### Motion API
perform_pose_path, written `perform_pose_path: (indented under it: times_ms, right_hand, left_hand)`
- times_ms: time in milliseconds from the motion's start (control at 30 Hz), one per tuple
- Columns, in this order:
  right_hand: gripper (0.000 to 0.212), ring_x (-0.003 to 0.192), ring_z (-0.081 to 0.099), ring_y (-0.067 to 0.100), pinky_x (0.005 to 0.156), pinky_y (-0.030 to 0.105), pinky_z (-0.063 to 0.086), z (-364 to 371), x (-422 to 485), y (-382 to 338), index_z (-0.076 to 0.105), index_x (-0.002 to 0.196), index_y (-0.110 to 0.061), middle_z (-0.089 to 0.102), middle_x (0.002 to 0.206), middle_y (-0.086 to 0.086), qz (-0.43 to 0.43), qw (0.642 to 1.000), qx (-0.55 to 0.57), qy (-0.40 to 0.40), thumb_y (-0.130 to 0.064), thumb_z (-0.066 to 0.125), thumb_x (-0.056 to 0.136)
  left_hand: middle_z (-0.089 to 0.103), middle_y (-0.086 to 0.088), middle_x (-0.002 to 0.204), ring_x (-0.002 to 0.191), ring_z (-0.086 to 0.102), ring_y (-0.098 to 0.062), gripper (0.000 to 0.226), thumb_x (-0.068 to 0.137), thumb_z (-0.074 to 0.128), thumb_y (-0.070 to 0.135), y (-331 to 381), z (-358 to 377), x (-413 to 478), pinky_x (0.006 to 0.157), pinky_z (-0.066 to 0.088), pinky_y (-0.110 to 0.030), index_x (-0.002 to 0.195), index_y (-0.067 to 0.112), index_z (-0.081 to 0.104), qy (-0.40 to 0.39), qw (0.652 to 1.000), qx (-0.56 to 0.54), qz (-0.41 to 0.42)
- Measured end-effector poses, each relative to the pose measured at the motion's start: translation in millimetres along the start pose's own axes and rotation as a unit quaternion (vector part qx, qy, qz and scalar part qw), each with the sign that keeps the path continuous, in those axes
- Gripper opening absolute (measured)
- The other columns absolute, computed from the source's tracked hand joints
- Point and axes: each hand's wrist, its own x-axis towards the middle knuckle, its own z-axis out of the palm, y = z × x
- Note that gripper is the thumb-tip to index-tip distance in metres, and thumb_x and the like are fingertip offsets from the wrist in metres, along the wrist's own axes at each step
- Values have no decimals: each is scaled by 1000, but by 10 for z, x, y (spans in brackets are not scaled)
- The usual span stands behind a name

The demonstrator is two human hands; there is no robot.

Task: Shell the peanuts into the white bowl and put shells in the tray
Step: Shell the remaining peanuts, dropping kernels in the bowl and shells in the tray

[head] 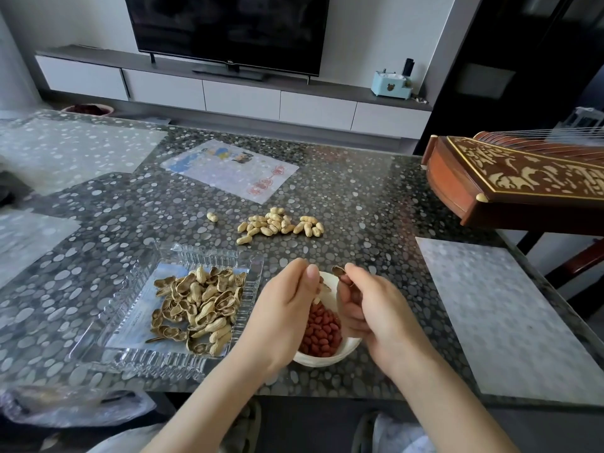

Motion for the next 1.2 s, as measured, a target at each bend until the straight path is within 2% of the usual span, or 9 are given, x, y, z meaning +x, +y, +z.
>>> perform_pose_path:
  times_ms: [67, 167, 300, 433, 533, 733, 967, 1133, 1200]
  right_hand:
    - [45, 36, 31, 6, 46, 24, 26, -79, 1, -39, 46, 55, -16, 38, 42, -9, -39, 991, -127, 9, -32, 43, 97]
    - [52, 41, 39, 3, 47, 17, 31, -164, 20, -20, 53, 60, -7, 45, 44, -8, -136, 938, -317, 23, -38, 39, 99]
    - [49, 45, 43, 9, 44, 22, 31, -205, 120, 110, 64, 75, -6, 50, 52, -3, -226, 869, -437, 46, -41, 39, 98]
    - [44, 41, 40, 5, 44, 19, 31, -236, 172, 130, 68, 76, -9, 45, 45, -7, -244, 878, -408, 52, -39, 44, 98]
    - [38, 42, 44, 1, 45, 15, 33, -234, 193, 125, 68, 76, -14, 48, 41, -15, -231, 918, -320, 41, -38, 47, 97]
    - [5, 54, 58, 1, 58, 15, 48, 21, 117, 114, 73, 88, -22, 66, 61, -15, -237, 951, -196, -41, -23, 68, 86]
    - [19, 78, 64, 1, 75, 16, 52, 464, 134, 218, 73, 101, -26, 72, 91, -12, -305, 903, -291, -81, -17, 71, 84]
    - [33, 96, 58, 1, 80, 8, 37, 725, 121, 182, 67, 118, -28, 68, 114, -13, -368, 833, -402, -93, -16, 68, 87]
    - [37, 85, 55, 0, 75, 13, 38, 736, 175, 140, 64, 123, -29, 69, 109, -12, -361, 830, -417, -86, -14, 64, 89]
  left_hand:
    - [44, 13, 59, 57, 39, -3, 36, 98, 39, 35, -29, -66, 20, 56, 30, -21, 67, 19, 41, -14, 998, 64, -7]
    - [53, 7, 63, 58, 45, -7, 35, 98, 38, 37, -74, -146, 65, 53, 30, -21, 71, 17, 46, -26, 978, 206, -9]
    - [59, 4, 70, 61, 51, -8, 34, 98, 38, 39, -107, -182, 114, 53, 34, -21, 79, 15, 53, -39, 950, 310, -15]
    - [51, 7, 60, 53, 44, -5, 34, 98, 41, 38, -98, -209, 121, 47, 29, -19, 73, 17, 51, -38, 944, 329, -9]
    - [51, 5, 59, 47, 38, -6, 35, 98, 42, 35, -97, -285, 137, 45, 27, -18, 73, 15, 55, -29, 965, 260, -34]
    - [54, -4, 63, 47, 36, -13, 24, 96, 48, 20, -272, -765, 239, 47, 27, -24, 80, 7, 60, 54, 967, 191, -157]
    - [60, -2, 59, 41, 41, -15, 14, 93, 53, 16, -460, -1087, 224, 43, 29, -21, 83, 16, 63, 105, 929, 303, -185]
    - [65, -1, 65, 40, 45, -14, 13, 91, 56, 15, -484, -1168, 202, 41, 30, -20, 98, 21, 66, 127, 930, 298, -177]
    - [64, 0, 69, 43, 50, -14, 18, 92, 57, 18, -481, -1185, 198, 44, 33, -21, 109, 21, 63, 140, 930, 292, -174]
